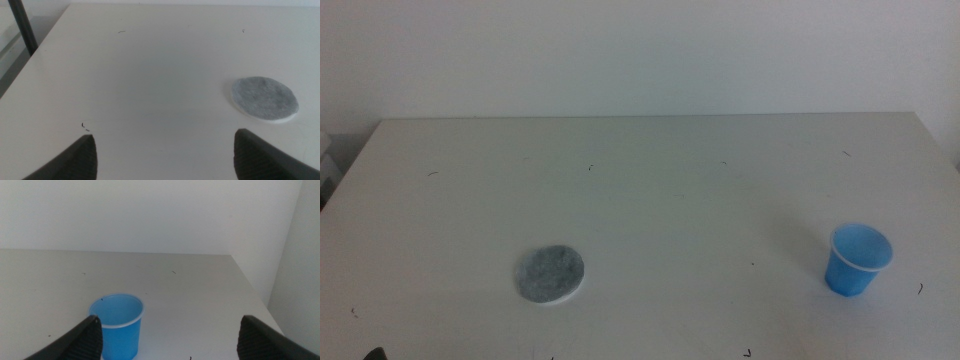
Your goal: Place an empty cup on a cup mat.
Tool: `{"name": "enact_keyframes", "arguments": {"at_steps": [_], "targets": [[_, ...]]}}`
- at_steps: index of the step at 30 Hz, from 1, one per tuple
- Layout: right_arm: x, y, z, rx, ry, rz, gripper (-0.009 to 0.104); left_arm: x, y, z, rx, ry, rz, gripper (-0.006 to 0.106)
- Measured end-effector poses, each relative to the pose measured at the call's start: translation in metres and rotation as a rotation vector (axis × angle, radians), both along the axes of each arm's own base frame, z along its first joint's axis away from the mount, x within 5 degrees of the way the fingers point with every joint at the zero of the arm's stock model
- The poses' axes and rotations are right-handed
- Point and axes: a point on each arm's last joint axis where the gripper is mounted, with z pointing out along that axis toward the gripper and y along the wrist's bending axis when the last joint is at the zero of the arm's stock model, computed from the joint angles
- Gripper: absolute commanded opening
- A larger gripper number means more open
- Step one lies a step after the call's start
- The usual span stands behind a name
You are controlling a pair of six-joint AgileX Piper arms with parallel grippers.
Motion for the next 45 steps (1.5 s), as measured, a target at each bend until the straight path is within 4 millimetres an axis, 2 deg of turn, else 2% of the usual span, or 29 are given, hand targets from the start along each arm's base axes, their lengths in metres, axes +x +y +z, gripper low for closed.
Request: {"name": "enact_keyframes", "arguments": {"at_steps": [3, 5, 10, 18, 24, 33, 40, 45], "targets": [[0.0, 0.0, 0.001, 0.008, 0.0, 0.001, 0.083, 0.0, 0.0, 0.0, 0.0, 0.0, 0.0, 0.105], [-0.001, 0.0, 0.009, 0.041, -0.018, -0.002, 0.083, 0.0, 0.0, 0.0, 0.0, 0.0, 0.0, 0.105], [-0.005, 0.0, 0.039, 0.11, -0.045, -0.011, 0.083, 0.0, 0.0, 0.0, 0.0, 0.0, 0.0, 0.105], [0.008, -0.002, 0.085, 0.2, 0.083, -0.046, 0.083, 0.0, 0.0, 0.0, 0.0, 0.0, 0.0, 0.105], [0.036, -0.002, 0.126, 0.22, 0.26, -0.076, 0.083, 0.0, 0.0, 0.0, 0.0, 0.0, 0.0, 0.105], [0.091, -0.002, 0.163, 0.229, 0.604, -0.122, 0.083, 0.0, 0.0, 0.0, 0.0, 0.0, 0.0, 0.105], [0.138, -0.002, 0.175, 0.199, 0.841, -0.14, 0.083, 0.0, 0.0, 0.0, 0.0, 0.0, 0.0, 0.105], [0.169, -0.002, 0.171, 0.193, 0.935, -0.151, 0.083, 0.0, 0.0, 0.0, 0.0, 0.0, 0.0, 0.105]]}}
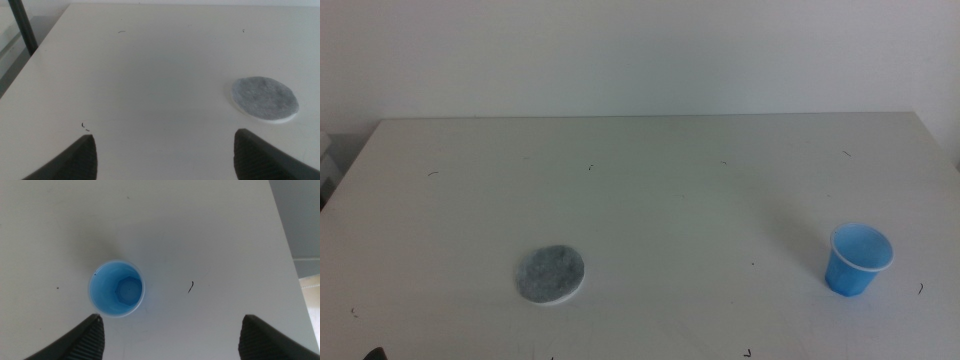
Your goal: Place an empty cup on a cup mat.
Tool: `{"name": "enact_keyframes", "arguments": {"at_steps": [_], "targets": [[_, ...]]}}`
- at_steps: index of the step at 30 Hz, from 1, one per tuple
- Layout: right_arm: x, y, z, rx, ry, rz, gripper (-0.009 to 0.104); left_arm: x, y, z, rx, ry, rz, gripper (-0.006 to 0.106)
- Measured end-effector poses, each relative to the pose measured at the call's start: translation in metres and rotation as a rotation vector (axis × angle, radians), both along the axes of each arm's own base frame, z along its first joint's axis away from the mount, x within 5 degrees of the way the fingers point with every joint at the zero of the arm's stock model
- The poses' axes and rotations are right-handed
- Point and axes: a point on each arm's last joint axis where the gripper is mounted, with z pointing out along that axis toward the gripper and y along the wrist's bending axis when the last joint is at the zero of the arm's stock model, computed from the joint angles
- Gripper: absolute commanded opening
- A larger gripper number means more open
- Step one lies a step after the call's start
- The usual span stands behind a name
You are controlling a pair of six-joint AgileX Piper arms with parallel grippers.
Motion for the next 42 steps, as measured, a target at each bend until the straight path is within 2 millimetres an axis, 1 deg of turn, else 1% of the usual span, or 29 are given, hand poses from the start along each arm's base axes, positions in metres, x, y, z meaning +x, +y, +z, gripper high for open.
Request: {"name": "enact_keyframes", "arguments": {"at_steps": [4, 12, 15, 21, 27, 30, 34, 37, 39, 42], "targets": [[0.022, 0.0, -0.013, -0.001, 0.065, 0.0, 0.083, 0.0, 0.0, 0.0, 0.0, 0.0, 0.0, 0.105], [0.058, 0.004, -0.061, -0.005, 0.259, 0.016, 0.083, 0.0, 0.0, 0.0, 0.0, 0.0, 0.0, 0.105], [0.067, 0.009, -0.076, -0.009, 0.308, 0.034, 0.083, 0.0, 0.0, 0.0, 0.0, 0.0, 0.0, 0.105], [0.082, 0.022, -0.102, -0.016, 0.361, 0.071, 0.083, 0.0, 0.0, 0.0, 0.0, 0.0, 0.0, 0.105], [0.097, 0.027, -0.127, -0.02, 0.389, 0.08, 0.083, 0.0, 0.0, 0.0, 0.0, 0.0, 0.0, 0.105], [0.103, 0.027, -0.14, -0.025, 0.411, 0.082, 0.081, 0.0, 0.0, 0.0, 0.0, 0.0, 0.0, 0.105], [0.108, 0.028, -0.152, -0.026, 0.435, 0.083, 0.074, 0.0, 0.0, 0.0, 0.0, 0.0, 0.0, 0.105], [0.111, 0.029, -0.16, -0.026, 0.445, 0.084, 0.064, 0.0, 0.0, 0.0, 0.0, 0.0, 0.0, 0.105], [0.112, 0.03, -0.163, -0.027, 0.445, 0.087, 0.055, 0.0, 0.0, 0.0, 0.0, 0.0, 0.0, 0.105], [0.113, 0.03, -0.165, -0.026, 0.449, 0.088, 0.037, 0.0, 0.0, 0.0, 0.0, 0.0, 0.0, 0.105]]}}
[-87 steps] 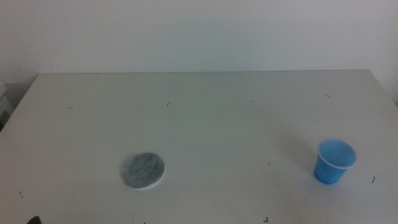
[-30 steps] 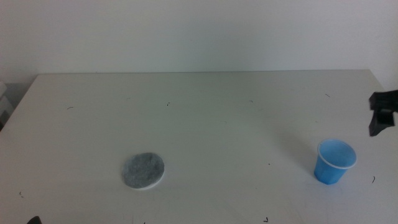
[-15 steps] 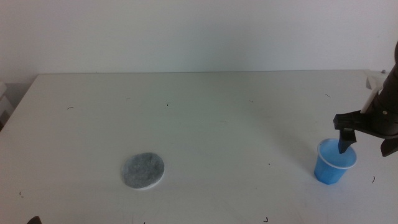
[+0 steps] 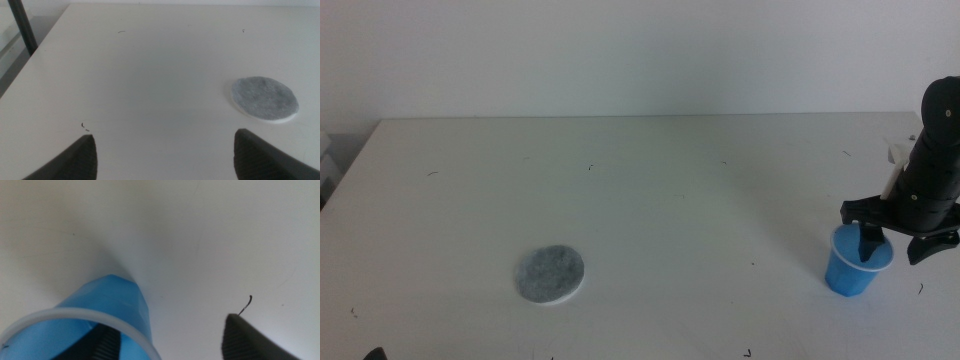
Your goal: Place an empty cup on a cup mat.
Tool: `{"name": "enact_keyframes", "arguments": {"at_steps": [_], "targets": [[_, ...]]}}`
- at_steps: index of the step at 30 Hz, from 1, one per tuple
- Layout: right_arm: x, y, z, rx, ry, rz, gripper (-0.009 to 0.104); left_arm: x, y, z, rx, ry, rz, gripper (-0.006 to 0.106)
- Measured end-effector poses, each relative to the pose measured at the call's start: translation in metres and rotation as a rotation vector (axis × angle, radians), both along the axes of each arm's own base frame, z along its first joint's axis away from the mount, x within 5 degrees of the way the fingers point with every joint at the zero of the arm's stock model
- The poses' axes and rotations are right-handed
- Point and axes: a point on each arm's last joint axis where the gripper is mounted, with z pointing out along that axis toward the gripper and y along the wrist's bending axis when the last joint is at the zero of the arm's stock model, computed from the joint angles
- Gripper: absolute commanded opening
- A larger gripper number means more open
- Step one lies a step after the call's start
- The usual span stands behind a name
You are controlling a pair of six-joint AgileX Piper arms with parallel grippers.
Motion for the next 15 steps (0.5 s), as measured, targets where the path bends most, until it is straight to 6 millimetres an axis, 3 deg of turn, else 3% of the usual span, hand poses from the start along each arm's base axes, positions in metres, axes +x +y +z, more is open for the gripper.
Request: {"name": "enact_keyframes", "arguments": {"at_steps": [6, 15], "targets": [[0.0, 0.001, 0.0, 0.006, 0.001, -0.002, -0.001, 0.0, 0.0, 0.0, 0.0, 0.0, 0.0, 0.105], [-0.003, 0.01, 0.011, 0.015, -0.022, 0.02, -0.001, 0.0, 0.0, 0.0, 0.0, 0.0, 0.0, 0.105]]}}
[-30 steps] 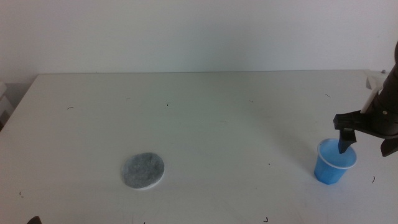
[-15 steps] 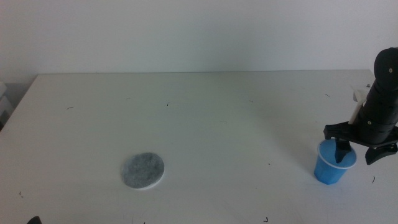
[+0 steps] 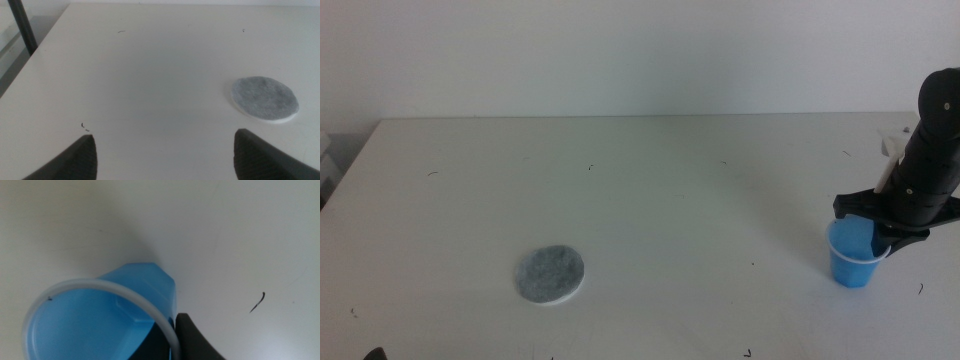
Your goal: Place an empty cup on a cup mat.
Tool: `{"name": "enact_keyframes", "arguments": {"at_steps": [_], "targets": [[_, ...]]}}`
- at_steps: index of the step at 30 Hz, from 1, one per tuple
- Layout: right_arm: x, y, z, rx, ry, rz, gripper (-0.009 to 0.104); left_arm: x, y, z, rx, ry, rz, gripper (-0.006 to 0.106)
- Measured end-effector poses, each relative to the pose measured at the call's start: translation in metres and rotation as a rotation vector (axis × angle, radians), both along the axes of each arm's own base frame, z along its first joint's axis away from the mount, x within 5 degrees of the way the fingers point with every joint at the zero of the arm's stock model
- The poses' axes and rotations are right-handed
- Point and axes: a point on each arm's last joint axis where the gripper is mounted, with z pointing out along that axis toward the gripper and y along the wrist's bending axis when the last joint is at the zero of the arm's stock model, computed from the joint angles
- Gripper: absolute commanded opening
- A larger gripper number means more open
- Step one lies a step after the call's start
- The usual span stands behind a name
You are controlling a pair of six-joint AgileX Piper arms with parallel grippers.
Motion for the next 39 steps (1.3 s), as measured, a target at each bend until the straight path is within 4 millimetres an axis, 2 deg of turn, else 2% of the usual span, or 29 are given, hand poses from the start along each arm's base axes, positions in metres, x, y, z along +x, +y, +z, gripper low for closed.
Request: {"name": "enact_keyframes", "arguments": {"at_steps": [5, 9, 15, 19, 22, 31, 39], "targets": [[-0.002, 0.011, 0.029, 0.007, -0.059, 0.024, -0.001, 0.0, 0.0, 0.0, 0.0, 0.0, 0.0, 0.105], [0.0, 0.026, 0.065, 0.015, -0.105, 0.06, -0.001, 0.0, 0.0, 0.0, 0.0, 0.0, 0.0, 0.105], [0.002, 0.067, 0.11, 0.039, -0.173, 0.147, -0.001, 0.0, 0.0, 0.0, 0.0, 0.0, 0.0, 0.105], [0.008, 0.103, 0.13, 0.073, -0.243, 0.206, -0.001, 0.0, 0.0, 0.0, 0.0, 0.0, 0.0, 0.105], [0.012, 0.135, 0.132, 0.095, -0.263, 0.261, -0.001, 0.0, 0.0, 0.0, 0.0, 0.0, 0.0, 0.105], [0.022, 0.229, 0.105, 0.163, -0.245, 0.416, 0.0, 0.0, 0.0, 0.0, 0.0, 0.0, 0.0, 0.105], [0.021, 0.292, 0.074, 0.228, -0.218, 0.504, 0.0, 0.0, 0.0, 0.0, 0.0, 0.0, 0.0, 0.105]]}}
